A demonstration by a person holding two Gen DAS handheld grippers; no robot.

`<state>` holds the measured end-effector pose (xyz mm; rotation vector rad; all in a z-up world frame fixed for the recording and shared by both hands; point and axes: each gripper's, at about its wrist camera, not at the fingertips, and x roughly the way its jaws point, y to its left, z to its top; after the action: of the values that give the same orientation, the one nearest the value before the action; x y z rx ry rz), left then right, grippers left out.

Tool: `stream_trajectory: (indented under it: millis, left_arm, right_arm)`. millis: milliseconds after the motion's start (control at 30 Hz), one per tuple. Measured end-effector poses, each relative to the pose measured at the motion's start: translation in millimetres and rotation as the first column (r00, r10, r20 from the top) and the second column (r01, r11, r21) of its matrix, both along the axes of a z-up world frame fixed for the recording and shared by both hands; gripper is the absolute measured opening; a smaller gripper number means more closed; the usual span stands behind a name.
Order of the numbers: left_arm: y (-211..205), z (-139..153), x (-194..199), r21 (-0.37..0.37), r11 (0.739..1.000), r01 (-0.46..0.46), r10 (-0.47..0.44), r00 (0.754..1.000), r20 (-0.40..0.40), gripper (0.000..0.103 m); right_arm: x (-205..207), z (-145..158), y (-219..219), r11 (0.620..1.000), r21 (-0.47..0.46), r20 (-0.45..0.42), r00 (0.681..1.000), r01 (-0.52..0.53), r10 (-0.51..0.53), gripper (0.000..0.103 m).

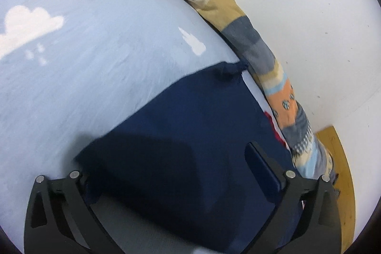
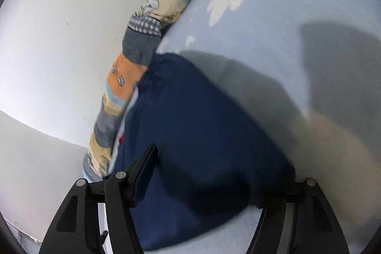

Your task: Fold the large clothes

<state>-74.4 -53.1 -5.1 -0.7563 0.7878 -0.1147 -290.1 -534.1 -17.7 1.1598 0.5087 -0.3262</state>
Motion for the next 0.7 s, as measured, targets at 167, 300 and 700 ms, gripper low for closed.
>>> stream_trajectory:
  millis: [167,300,700]
  left_arm:
    - [5.1,-9.8,2.8,-0.029,0.999,-0.012,0.012,1.0,-0.024,0.026]
    - [2.0,3.6,-9.2,0.01,1.0,0.0,0.0,1.0,-0.004,0.018]
    - [42.1,29.8,-97.6,-0.033,0.999,0.038,-0.04,0.996,-0.077,0.015]
  right_arm:
    - [17.2,-7.7,-5.3,0.999,0.013,0.011,0.999,-0.044,0.044,0.024]
    - [13.5,5.1,-2.6,0.998,0.011,0.05,0.997,-0.061,0.061,0.017]
    - [-54.9,58.7,29.2,0.983,-0.117,-0.001,0.99,-0.141,0.142,0.014]
